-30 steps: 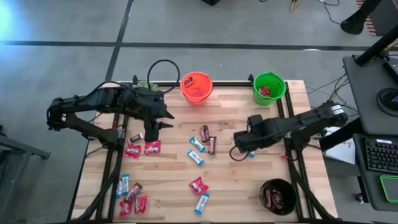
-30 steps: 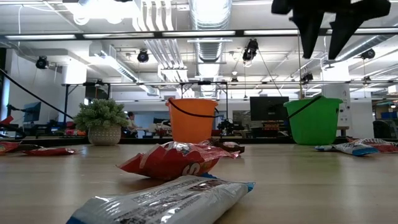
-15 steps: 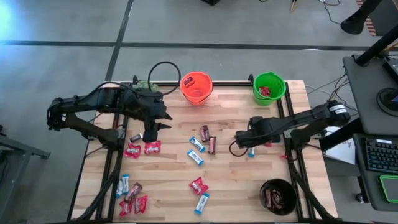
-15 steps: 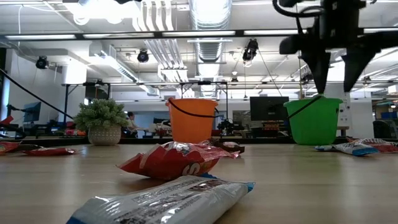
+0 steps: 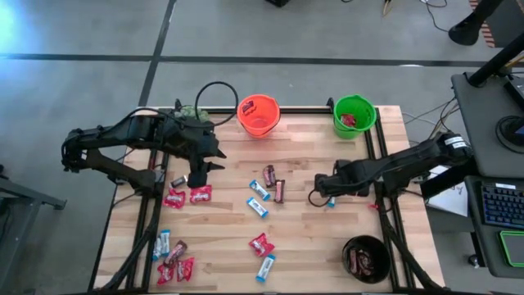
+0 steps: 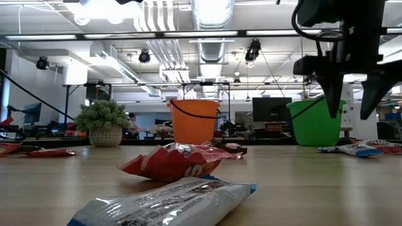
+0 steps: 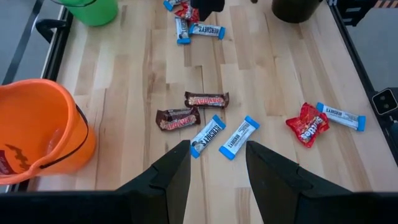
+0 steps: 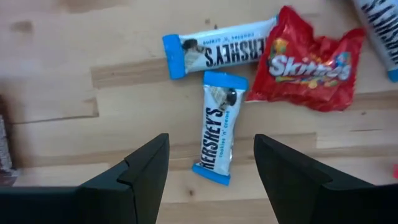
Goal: Organize candy in baskets
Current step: Put the white chocolate bar into the orange bucket
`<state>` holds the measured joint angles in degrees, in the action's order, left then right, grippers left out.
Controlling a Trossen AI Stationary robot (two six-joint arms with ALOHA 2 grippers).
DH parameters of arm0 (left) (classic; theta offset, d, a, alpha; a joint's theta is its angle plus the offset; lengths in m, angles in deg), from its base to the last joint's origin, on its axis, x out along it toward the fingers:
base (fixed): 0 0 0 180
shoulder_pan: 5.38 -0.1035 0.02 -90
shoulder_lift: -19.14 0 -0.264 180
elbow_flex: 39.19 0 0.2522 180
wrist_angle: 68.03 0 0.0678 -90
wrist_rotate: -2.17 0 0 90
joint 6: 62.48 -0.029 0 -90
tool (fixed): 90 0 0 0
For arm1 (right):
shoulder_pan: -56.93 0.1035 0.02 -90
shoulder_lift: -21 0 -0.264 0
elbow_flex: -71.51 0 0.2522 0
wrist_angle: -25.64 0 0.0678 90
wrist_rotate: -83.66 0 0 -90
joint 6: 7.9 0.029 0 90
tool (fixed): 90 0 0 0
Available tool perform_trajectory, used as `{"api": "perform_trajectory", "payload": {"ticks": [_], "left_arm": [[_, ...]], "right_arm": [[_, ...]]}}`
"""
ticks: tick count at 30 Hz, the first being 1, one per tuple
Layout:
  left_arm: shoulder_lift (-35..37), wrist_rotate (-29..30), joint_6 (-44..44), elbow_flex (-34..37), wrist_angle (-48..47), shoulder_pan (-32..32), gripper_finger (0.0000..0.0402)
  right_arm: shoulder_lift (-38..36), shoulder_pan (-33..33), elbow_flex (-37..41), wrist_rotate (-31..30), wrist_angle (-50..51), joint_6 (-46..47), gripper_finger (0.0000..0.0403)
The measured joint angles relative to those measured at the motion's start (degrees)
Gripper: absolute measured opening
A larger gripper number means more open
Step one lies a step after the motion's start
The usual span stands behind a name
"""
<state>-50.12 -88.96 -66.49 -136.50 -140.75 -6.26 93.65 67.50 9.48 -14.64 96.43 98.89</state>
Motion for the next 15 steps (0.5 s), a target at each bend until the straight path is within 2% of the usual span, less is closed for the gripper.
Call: {"api": "perform_trajectory", "payload": {"ticks": [6, 15], "left_arm": [[0.0, 0.0, 0.2, 0.0, 0.0, 0.0, 0.0137], [0.0, 0.0, 0.5, 0.0, 0.0, 0.0, 0.0137]], "right_arm": [[0.2, 0.0, 3.2, 1.9, -4.9, 0.8, 0.0226], [0.2, -0.1, 6.3, 2.7, -7.1, 2.8, 0.0226]]}}
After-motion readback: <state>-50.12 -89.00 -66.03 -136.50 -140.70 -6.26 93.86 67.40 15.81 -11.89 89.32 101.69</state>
